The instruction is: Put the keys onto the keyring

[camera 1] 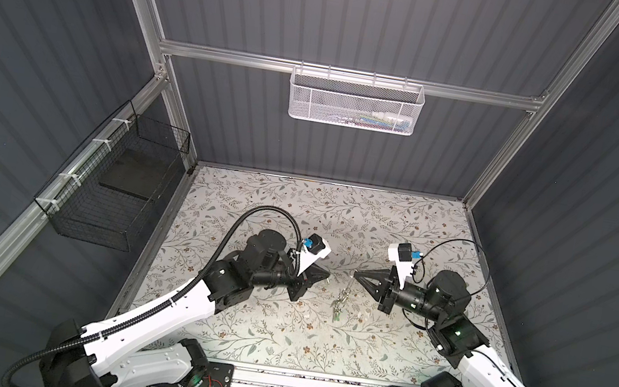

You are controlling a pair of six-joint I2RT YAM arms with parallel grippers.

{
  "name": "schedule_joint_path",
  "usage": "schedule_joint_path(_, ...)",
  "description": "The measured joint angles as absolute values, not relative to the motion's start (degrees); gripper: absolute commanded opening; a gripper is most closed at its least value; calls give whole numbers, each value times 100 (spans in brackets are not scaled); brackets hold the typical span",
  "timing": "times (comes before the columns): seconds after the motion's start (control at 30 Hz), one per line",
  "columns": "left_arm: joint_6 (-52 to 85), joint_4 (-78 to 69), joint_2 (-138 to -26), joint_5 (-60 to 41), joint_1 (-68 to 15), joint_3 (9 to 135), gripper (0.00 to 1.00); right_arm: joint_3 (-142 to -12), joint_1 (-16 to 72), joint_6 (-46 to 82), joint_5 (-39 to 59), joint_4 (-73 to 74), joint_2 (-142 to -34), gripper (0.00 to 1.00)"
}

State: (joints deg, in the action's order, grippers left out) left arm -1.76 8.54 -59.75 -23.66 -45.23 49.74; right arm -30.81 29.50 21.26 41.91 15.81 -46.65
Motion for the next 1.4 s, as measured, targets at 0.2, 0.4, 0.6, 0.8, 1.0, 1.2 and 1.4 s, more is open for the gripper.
schedule_joint_path(0.2,-172,858,-5964,-2971,-4372,5225,0,-3159,3297,1793,4047,1553,-4803,0)
schedule_joint_path(0.4,-178,943,-6226,-3323,-4372,5516,0,-3179,3579,1485,3750,1494,-4801,0)
schedule_joint_path(0.6,-176,1002,-6504,-3527,-4372,5651,0,-3175,3704,1341,3592,1509,-4648,0)
schedule_joint_path(0.8,-174,1083,-6685,-3699,-4372,5780,0,-3111,3730,1306,3544,1627,-4569,0)
schedule_joint_path(1.0,-174,1087,-6685,-3732,-4372,5782,0,-3059,3730,1299,3468,1636,-4569,0)
schedule_joint_path(1.2,-174,1087,-6674,-3736,-4372,5782,0,-3020,3741,1299,3367,1662,-4569,0)
schedule_joint_path(1.4,-174,1090,-6672,-3758,-4372,5782,0,-3017,3745,1299,3343,1669,-4569,0)
